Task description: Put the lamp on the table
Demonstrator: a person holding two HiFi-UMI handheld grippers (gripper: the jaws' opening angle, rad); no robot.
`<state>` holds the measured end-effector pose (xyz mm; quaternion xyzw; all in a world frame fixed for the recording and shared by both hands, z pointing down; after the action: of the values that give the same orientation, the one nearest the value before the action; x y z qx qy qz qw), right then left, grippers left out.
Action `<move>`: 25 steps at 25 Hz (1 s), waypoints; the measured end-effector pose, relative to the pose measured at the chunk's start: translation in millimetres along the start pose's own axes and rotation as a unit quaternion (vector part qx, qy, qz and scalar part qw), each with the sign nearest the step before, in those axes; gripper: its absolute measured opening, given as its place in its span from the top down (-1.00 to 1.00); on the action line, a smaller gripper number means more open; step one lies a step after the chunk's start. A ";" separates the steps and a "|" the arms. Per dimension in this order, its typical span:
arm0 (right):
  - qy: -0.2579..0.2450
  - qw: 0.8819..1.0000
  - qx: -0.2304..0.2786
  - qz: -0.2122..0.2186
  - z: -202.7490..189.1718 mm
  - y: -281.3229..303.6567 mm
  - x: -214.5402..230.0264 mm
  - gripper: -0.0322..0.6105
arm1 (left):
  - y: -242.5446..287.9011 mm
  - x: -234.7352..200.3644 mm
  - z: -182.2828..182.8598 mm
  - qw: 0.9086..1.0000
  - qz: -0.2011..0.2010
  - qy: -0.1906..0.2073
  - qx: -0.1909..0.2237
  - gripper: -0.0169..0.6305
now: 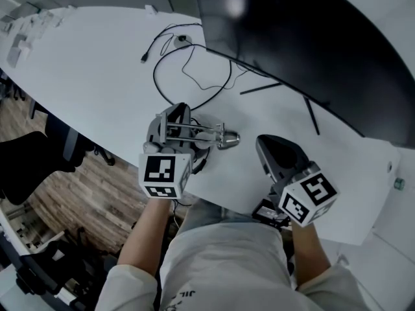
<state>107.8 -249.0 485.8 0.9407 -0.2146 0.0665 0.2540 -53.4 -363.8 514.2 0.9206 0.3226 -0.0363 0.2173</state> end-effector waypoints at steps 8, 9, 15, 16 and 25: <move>0.003 1.000 0.000 -0.002 -0.7 2.1 2.7 0.80 | 3.2 1.2 -6.6 1.000 -0.002 -0.003 -0.015 0.90; 0.004 1.000 0.000 -0.002 -1.1 2.5 3.0 0.80 | 3.6 1.5 -5.7 1.000 -0.003 -0.003 -0.010 0.90; 0.004 1.000 0.002 -0.001 0.8 2.4 0.7 0.80 | 1.7 4.0 -6.1 1.000 -0.006 0.011 0.008 0.89; 0.003 1.000 0.002 0.000 1.2 2.4 0.2 0.80 | 1.5 4.5 -5.1 1.000 -0.006 0.013 0.011 0.89; 0.003 1.000 0.003 0.002 -0.3 1.5 -0.9 0.80 | -2.6 14.4 -12.0 0.999 -0.003 0.042 0.030 0.88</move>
<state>106.4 -249.7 486.5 0.9409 -0.2156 0.0706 0.2514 -44.4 -348.6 521.1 0.9264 0.3327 -0.0077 0.1761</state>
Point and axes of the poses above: the fingertips, and each gripper's own axes: y forward along the fingers, x to its right, z out of its top, the point moved 3 cm from there along -y, backward along the fingers, and after that the axes turned 8 degrees about -y, right-handed, at the moved point
